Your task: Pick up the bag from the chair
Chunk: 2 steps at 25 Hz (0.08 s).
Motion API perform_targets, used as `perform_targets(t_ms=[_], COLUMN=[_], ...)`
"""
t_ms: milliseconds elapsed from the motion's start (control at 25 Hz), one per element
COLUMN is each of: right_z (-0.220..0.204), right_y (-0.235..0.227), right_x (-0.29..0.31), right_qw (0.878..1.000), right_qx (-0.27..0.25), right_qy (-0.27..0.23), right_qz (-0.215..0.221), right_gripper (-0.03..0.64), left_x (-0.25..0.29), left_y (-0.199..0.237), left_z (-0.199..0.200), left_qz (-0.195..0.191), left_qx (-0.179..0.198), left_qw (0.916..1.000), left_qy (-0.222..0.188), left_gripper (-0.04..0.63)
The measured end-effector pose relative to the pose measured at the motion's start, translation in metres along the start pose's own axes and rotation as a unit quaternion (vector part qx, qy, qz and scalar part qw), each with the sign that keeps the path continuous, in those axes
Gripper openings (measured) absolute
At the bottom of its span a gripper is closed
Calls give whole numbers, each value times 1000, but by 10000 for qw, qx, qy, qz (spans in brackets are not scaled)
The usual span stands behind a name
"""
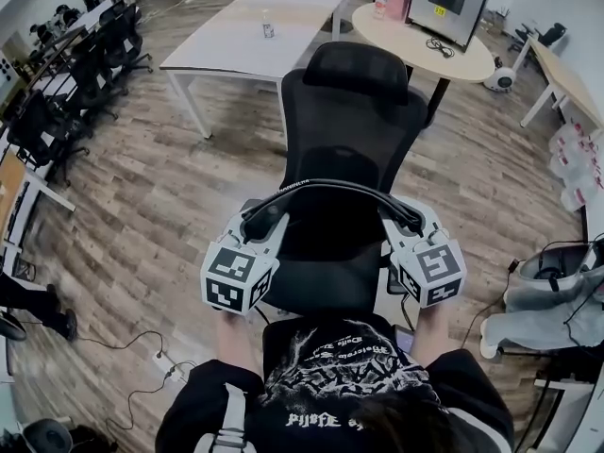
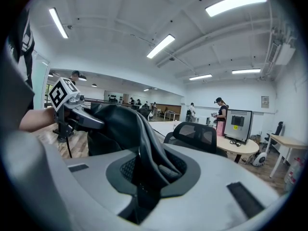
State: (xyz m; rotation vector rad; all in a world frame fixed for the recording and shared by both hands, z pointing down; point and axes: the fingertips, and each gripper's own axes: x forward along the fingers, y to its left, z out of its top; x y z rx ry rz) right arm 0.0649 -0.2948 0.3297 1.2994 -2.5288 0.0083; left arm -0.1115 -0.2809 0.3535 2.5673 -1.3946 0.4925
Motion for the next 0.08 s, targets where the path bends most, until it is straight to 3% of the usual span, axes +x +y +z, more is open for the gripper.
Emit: perform_targets(t_ms=[80], right_z=[2], right_y=[0], right_x=[1], right_qw=[10000], right_qx=[-8], right_qy=[-8], right_qz=[13], right_gripper=[64], left_x=[-1], left_y=[2], left_z=[2], left_qz=[15], left_qx=[-2], left_qw=[10000], left_qy=[-5], left_gripper=[69])
